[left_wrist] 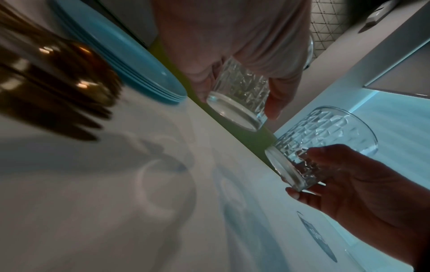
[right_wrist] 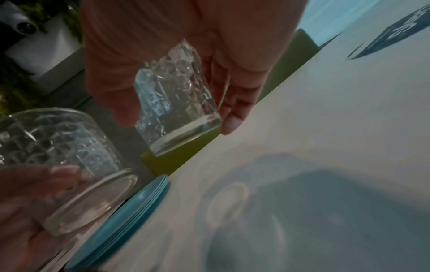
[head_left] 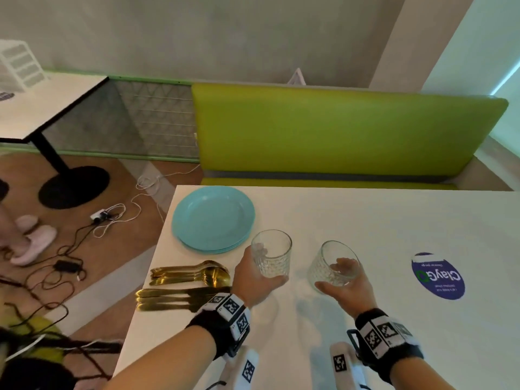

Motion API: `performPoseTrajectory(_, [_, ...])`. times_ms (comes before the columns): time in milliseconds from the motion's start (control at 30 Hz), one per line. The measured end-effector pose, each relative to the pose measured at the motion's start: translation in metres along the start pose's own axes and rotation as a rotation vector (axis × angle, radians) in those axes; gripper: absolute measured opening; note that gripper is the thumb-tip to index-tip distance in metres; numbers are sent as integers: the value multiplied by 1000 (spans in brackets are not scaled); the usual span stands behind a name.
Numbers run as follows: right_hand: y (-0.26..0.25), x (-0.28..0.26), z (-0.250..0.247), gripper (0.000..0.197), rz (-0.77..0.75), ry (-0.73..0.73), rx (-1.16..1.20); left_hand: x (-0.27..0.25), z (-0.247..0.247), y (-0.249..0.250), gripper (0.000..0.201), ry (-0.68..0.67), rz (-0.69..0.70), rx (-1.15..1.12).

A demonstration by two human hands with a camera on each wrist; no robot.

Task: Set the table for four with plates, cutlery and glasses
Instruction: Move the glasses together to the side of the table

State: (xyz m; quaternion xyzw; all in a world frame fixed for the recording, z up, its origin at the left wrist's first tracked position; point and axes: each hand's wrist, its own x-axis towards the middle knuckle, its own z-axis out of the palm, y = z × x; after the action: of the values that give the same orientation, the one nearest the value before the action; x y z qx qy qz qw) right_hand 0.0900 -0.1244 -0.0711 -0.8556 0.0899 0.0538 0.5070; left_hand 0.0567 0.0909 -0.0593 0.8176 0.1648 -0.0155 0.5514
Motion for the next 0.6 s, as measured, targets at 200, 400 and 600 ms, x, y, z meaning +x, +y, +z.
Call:
performPoseTrajectory(200, [-12, -51, 28, 64, -44, -107, -16, -58, -28, -37, 95, 43, -53, -35])
performPoseTrajectory(400, [-14, -101, 57, 65, -53, -236, -57, -107, -57, -77, 91, 149, -107, -1])
performPoseTrajectory(600, [-18, -136, 82, 70, -33, -352, -151, -128, -90, -97, 89, 172, -151, 95])
